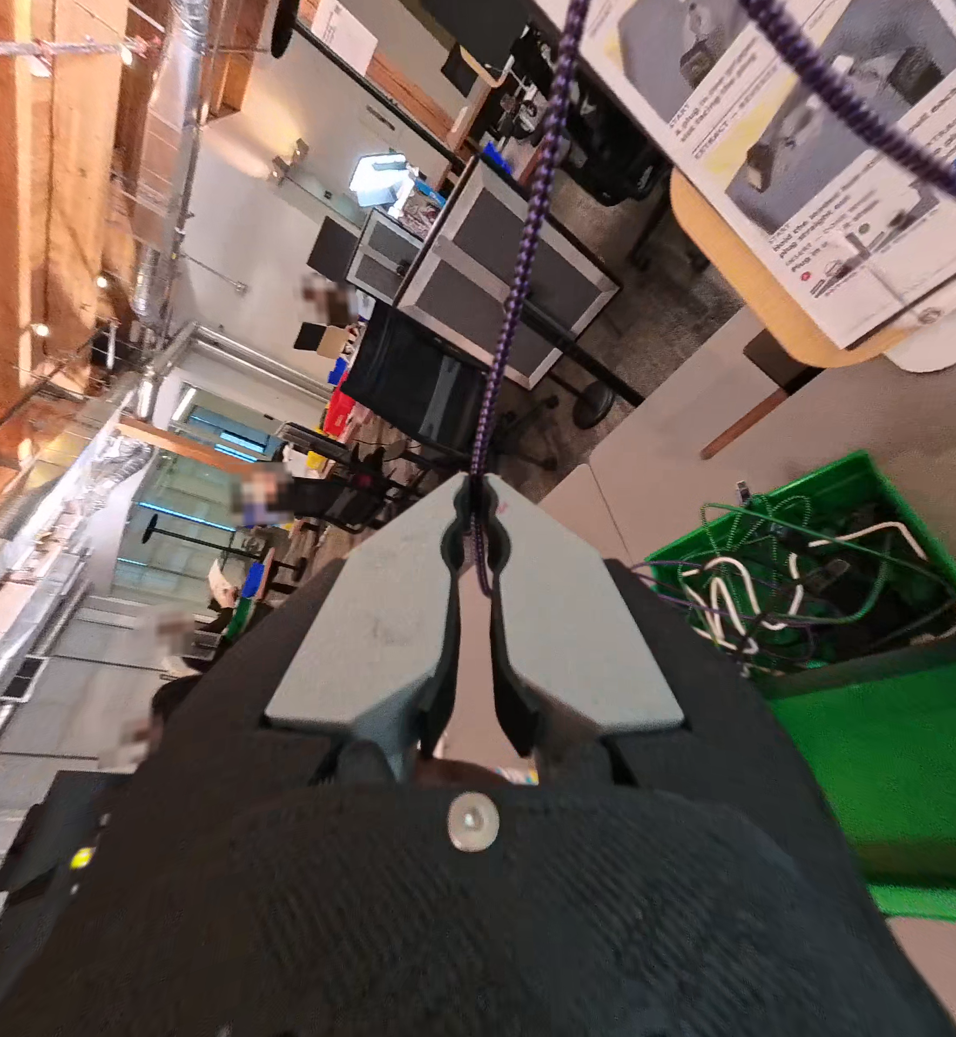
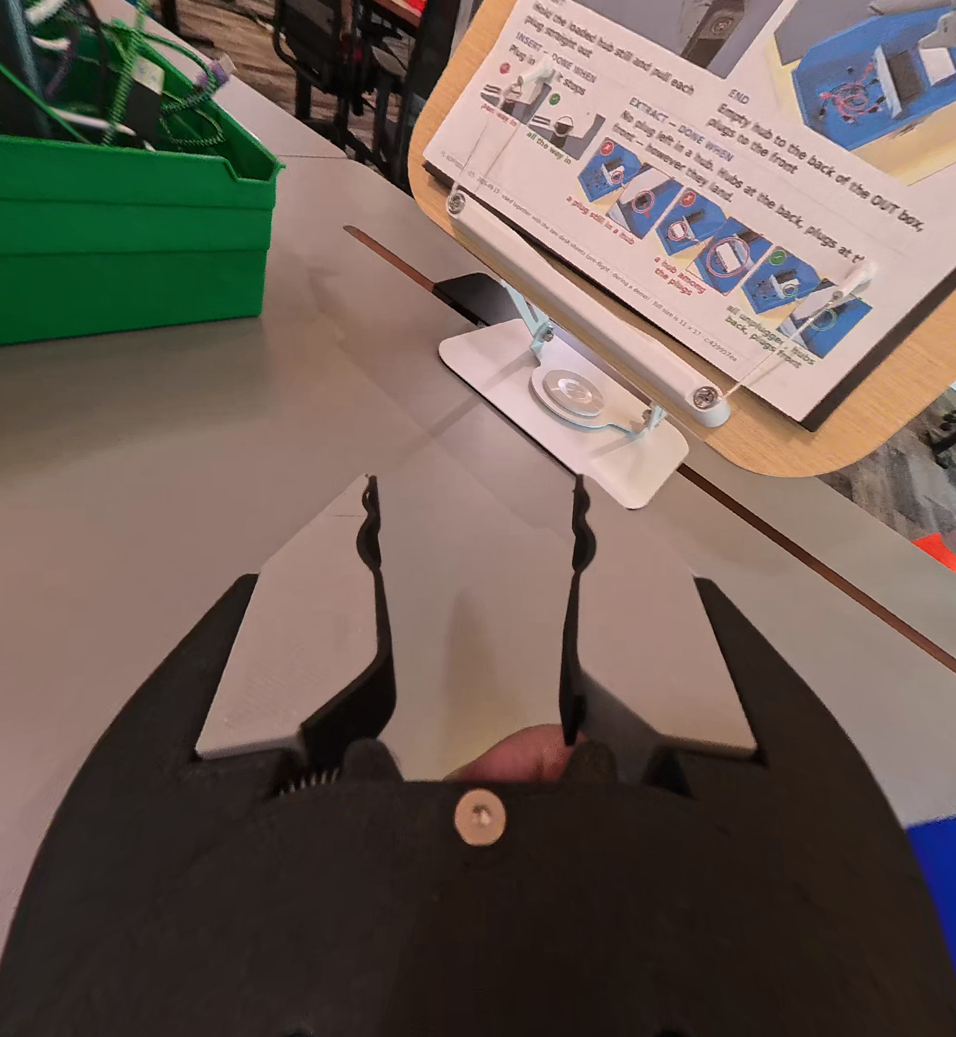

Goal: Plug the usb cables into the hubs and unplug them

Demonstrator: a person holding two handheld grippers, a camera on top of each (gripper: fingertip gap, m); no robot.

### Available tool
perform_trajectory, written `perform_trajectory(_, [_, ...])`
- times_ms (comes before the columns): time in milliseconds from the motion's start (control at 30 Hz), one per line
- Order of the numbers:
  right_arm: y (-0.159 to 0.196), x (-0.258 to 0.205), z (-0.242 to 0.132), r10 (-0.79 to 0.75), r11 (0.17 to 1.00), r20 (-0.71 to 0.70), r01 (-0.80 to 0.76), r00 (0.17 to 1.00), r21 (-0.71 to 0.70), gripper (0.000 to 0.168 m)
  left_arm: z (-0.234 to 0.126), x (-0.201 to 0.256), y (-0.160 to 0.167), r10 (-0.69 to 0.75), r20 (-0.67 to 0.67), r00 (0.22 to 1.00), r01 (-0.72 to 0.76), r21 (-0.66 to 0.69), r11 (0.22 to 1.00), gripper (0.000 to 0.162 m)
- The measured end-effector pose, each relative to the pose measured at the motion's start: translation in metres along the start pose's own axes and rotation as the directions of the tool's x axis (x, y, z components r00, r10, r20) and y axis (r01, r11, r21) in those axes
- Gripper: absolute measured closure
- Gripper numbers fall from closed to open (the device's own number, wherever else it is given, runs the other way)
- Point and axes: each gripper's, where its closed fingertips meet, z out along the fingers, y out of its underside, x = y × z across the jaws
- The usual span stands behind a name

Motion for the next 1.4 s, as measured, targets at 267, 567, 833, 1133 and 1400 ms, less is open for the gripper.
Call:
perform_trajectory(267, [-0.015, -0.015, -0.003, 0.078, 0.994, 0.142, -0.088, 0.987, 0.068, 0.098, -0.033, -0.061, -0.051, -0.212, 0.222, 0.952, 0.17, 0.193, 0.966, 0.162])
perform_trajectory(567, [-0.022, -0.031, -0.007, 0.063, 0.991, 0.214, -0.087, 0.975, 0.104, 0.096, -0.081, -0.093, -0.13, -0.251, 0.296, 0.922, 0.136, 0.36, 0.923, 0.162])
perform_trajectory(833, [-0.058, -0.08, -0.028, 0.086, 0.958, 0.438, -0.195, 0.895, 0.21, 0.094, -0.122, -0.087, -0.198, -0.194, 0.296, 0.935, 0.058, 0.414, 0.908, 0.162])
perform_trajectory(1133, [-0.126, -0.133, -0.019, 0.052, 0.941, 0.526, -0.219, 0.849, 0.26, 0.095, -0.142, -0.084, -0.184, -0.198, 0.291, 0.936, 0.065, 0.409, 0.91, 0.162])
perform_trajectory(1400, [-0.269, -0.216, 0.015, -0.073, 0.942, 0.61, -0.147, 0.789, 0.303, 0.089, -0.145, -0.08, -0.165, -0.237, 0.238, 0.942, 0.12, 0.422, 0.899, 0.162])
